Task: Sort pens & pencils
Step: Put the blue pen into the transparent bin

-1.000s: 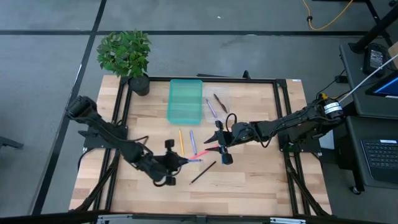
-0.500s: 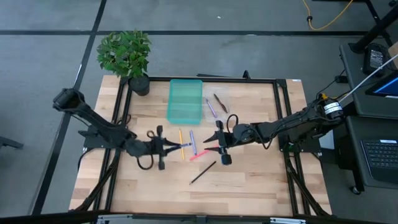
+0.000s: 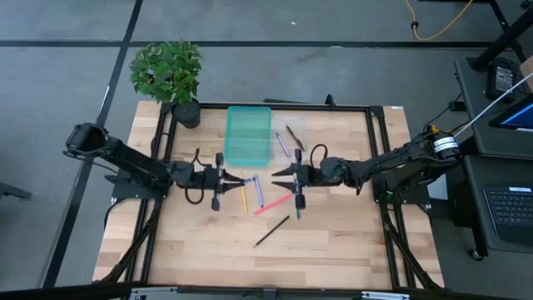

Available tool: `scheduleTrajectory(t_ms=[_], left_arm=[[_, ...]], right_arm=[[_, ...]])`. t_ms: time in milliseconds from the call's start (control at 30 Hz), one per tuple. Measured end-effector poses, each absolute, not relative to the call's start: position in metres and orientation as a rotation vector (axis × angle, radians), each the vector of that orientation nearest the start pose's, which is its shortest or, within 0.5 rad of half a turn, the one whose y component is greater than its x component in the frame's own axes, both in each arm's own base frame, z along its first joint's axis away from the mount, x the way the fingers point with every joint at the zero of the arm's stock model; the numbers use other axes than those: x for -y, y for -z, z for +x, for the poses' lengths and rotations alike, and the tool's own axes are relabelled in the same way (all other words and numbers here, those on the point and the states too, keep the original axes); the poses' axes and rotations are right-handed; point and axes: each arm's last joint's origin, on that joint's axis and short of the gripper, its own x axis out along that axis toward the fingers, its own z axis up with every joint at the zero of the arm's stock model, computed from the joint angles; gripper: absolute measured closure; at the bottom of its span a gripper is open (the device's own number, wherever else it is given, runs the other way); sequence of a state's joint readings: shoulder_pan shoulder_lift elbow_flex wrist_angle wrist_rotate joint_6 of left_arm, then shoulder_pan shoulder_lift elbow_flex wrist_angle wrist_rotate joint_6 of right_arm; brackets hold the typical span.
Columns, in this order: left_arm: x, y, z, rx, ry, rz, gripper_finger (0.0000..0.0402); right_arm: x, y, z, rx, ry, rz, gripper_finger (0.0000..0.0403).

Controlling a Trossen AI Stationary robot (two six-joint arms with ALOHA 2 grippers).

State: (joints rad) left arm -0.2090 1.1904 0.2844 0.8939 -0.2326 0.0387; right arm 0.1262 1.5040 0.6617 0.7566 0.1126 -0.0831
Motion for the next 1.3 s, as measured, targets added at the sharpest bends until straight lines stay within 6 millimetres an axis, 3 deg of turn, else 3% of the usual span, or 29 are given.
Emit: scheduleTrajectory(t_ms=[333,733,1300], left_arm=[[0.028,-0.190,0.223,-0.013,-0.005,0.040,0.0380],[0.024,-0.193,0.277,-0.047,0.039,0.086,0.0380],[0.019,-0.195,0.283,-0.044,0.037,0.066,0.0380]], right_arm=[[-0.026,-0.218,0.306,-0.064,-0.066,-0.007,0.0293],[-0.028,-0.219,0.306,-0.053,-0.126,-0.013,0.0293],[-0.028,-0.219,0.306,-0.052,-0.125,-0.032,0.0293]])
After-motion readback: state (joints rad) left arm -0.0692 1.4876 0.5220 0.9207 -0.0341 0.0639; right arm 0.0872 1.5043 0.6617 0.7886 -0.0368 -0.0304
